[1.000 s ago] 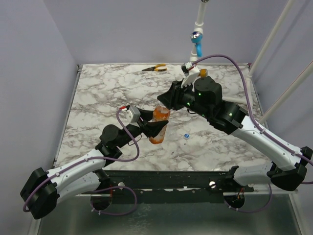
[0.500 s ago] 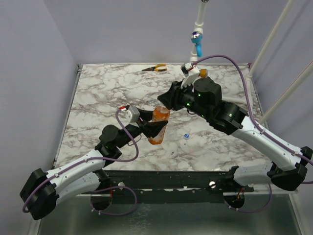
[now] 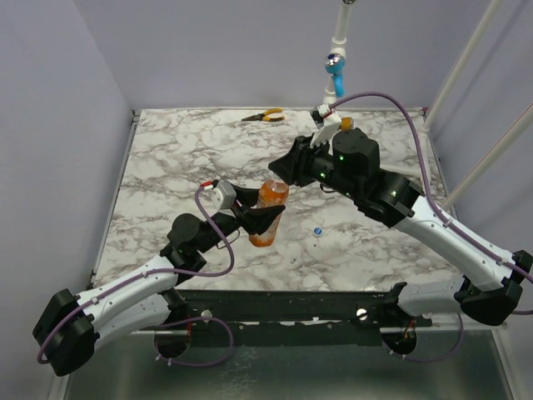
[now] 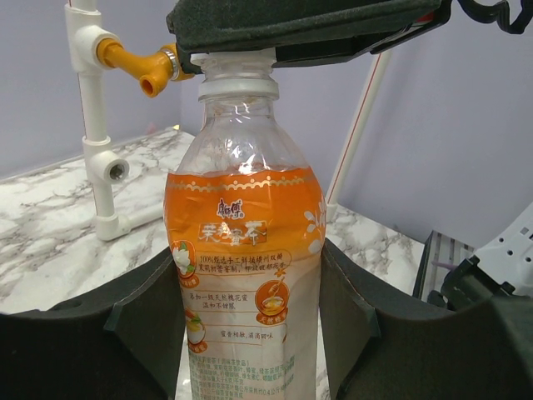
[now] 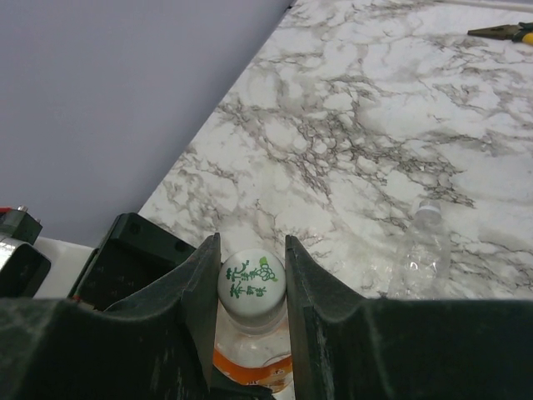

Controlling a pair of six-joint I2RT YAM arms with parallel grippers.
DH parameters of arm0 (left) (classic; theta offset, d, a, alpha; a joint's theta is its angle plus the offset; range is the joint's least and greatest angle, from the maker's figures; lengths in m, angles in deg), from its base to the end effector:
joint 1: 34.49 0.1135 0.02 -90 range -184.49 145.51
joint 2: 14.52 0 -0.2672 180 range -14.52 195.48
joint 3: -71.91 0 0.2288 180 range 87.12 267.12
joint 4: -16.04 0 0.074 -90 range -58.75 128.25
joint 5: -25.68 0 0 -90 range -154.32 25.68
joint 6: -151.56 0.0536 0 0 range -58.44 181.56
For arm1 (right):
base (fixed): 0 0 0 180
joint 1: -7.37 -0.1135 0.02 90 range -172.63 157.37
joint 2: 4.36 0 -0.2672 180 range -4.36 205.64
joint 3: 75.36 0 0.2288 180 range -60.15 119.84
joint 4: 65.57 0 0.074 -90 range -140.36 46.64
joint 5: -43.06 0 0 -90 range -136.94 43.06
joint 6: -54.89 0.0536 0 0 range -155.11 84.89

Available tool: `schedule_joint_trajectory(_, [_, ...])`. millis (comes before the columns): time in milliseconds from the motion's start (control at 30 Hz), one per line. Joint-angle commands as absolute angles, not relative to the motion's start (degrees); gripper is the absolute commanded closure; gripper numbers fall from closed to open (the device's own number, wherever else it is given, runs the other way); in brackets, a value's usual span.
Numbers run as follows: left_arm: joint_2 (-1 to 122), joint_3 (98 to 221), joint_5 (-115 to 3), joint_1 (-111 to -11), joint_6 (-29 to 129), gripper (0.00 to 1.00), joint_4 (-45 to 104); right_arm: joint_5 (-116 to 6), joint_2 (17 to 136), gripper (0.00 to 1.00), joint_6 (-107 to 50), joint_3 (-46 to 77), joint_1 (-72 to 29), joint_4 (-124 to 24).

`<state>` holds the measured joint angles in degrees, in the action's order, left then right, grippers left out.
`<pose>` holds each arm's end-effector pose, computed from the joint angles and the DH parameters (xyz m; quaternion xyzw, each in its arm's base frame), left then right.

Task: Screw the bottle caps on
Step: Screw the bottle cap onto the plastic bottle.

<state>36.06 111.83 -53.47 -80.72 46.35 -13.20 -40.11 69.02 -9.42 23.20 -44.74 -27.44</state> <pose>0.1278 -0.1480 0.3179 0.2294 0.5394 -0.4604 0.6667 0.1737 0.2128 0.4384 -0.1423 0.7688 0.3542 0.5131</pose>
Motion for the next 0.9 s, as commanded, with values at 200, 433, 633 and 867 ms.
schedule_joint_trajectory(200, [34.96, 111.65, -56.38, -80.58, 47.58, 0.69, -21.48, -46.41, 68.58, 0.75, -6.51, 22.53, -43.31, -23.8])
schedule_joint_trajectory(433, [35.71, 111.24, -57.46, -80.6, 47.57, 0.69, -22.54, -46.59, 69.08, 0.75, -6.14, 22.77, -43.29, -23.9])
schedule_joint_trajectory(633, [36.62, 111.55, -57.25, -80.6, 47.91, 0.69, -22.89, -48.52, 70.11, 0.75, -5.93, 23.04, -43.25, -24.43])
schedule_joint_trajectory(867, [38.11, 112.3, -55.53, -80.6, 48.28, 0.69, -22.81, -48.69, 72.24, 0.76, -5.53, 25.02, -43.25, -24.44])
